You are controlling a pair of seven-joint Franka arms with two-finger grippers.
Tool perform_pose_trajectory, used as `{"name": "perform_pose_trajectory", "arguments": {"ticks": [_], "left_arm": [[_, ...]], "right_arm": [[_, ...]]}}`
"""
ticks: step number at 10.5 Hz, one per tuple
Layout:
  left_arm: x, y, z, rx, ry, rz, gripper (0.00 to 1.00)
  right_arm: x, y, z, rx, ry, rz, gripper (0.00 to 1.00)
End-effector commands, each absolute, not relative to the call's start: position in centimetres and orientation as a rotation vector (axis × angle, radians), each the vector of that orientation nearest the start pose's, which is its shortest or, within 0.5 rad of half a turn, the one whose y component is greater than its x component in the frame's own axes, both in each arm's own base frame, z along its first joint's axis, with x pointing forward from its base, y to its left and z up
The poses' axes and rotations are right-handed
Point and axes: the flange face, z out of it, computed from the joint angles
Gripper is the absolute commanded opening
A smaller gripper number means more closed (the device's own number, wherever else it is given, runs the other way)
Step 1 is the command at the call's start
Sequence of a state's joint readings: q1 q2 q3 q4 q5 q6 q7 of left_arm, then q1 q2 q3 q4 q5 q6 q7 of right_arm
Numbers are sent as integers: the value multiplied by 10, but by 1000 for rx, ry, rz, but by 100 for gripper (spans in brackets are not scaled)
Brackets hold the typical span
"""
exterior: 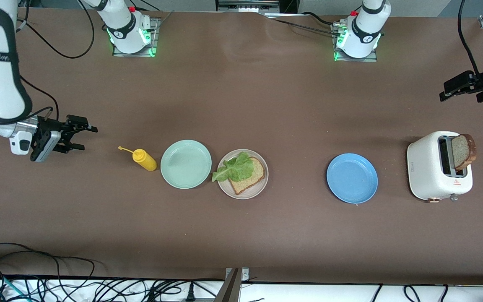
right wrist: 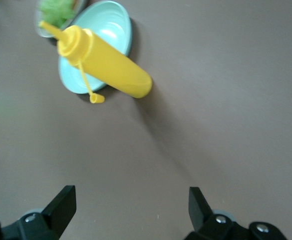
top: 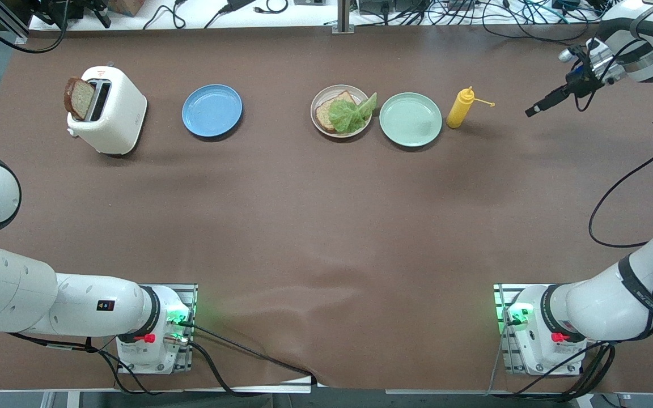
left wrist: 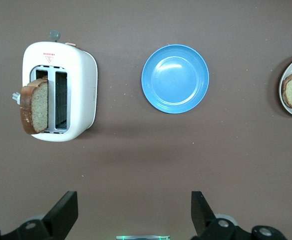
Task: Make sandwich on beige plate with both arms
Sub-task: 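Draw the right gripper back toward the yellow mustard bottle, then close the right gripper around the yellow mustard bottle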
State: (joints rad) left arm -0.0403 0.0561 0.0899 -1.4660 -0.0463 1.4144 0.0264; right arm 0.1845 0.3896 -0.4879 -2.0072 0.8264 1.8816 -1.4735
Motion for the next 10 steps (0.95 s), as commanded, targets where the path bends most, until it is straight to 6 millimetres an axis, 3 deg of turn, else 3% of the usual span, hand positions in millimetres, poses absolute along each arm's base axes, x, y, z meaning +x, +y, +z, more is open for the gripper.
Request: {"name": "perform_pose_trajectory", "arguments": {"ticks": [1,3,7,10], "left_arm": [[556,21,634,-3186,-38,161,100],[556,20,634,-3186,-35,161,100],[555,21,634,-3186,-37,163,100],[556,21,634,-3186,-38,161,100]], "right_arm": [[553,-116,239,-2137,-1035,-393,100],[550,-112,216,-1978,-1155,-555,100],[547,-90,140,-1641,-1310,-823,100],[544,-73,104,-1539,-1199,-997,100]]}}
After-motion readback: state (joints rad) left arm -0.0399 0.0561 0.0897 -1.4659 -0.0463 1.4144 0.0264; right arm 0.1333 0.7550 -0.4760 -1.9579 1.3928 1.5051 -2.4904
